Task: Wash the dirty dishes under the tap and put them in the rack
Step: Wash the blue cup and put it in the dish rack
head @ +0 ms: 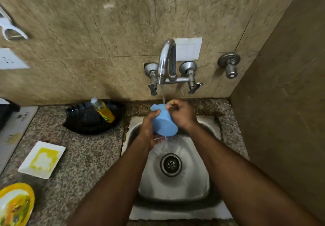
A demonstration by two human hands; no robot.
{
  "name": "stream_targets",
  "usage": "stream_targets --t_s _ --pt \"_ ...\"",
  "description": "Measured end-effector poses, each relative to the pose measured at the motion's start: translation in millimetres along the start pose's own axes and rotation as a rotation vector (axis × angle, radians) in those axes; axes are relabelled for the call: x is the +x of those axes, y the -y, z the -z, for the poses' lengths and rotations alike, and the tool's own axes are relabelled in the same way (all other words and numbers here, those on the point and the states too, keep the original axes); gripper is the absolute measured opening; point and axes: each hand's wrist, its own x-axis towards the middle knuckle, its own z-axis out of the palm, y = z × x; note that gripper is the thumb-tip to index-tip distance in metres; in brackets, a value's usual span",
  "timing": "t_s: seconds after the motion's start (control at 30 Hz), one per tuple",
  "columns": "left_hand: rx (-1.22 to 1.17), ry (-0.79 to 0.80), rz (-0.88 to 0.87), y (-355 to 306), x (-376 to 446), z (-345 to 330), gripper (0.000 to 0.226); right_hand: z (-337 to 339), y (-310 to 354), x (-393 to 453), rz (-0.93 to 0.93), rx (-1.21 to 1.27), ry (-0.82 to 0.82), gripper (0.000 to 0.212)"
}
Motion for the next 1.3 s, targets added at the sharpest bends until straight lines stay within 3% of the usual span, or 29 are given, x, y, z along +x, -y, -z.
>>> stream_targets --t_s 0.1,0.23,0.27,0.33,0.47,0.6,0.73,0.87,1.03,1.13,1.2,1.3 --pt "0.178 0.072 -0.055 8 6 18 0.067 13 -3 5 0.059 0.026 0.226 0.008" --pt "0.491 0.144 -0.569 1 10 34 0.03 26 -1 8 0.141 -0.009 0.384 0.008" --pt "0.548 0.132 -0.623 -2 9 36 0.021 25 -2 9 0.164 -0.013 0.395 0.008" --pt "0.564 0.122 -0.591 -7 5 34 0.011 19 -4 5 0.198 0.051 0.362 0.011" --pt "0.45 0.029 -0.51 -7 0 21 0.018 -14 -9 -15 0.22 -0.066 0.074 0.032" --pt "0.278 -0.067 -0.426 -4 -9 5 0.024 -45 -7 -53 0.167 -0.299 0.078 0.056" --pt "0.253 -0.077 -0.37 -5 -9 -1 0.027 -43 -8 -55 0.247 -0.5 0.0 0.051" --pt "0.308 -0.059 -0.491 5 -24 -9 0.032 -24 9 -34 0.178 -0.491 0.084 0.035" --pt "0.096 -0.127 -0.442 2 -23 -10 0.03 -37 23 -38 0.254 -0.764 0.052 0.043" --pt "0.075 -0.125 -0.397 -8 -26 -5 0.027 -43 10 -61 0.372 -0.718 0.009 0.061" --pt "0.133 -0.101 -0.417 -6 -28 -3 0.026 -37 9 -60 0.383 -0.622 -0.044 0.053" --pt "0.135 -0.09 -0.441 7 -29 -4 0.026 -24 18 -30 0.151 -0.486 0.037 0.041"
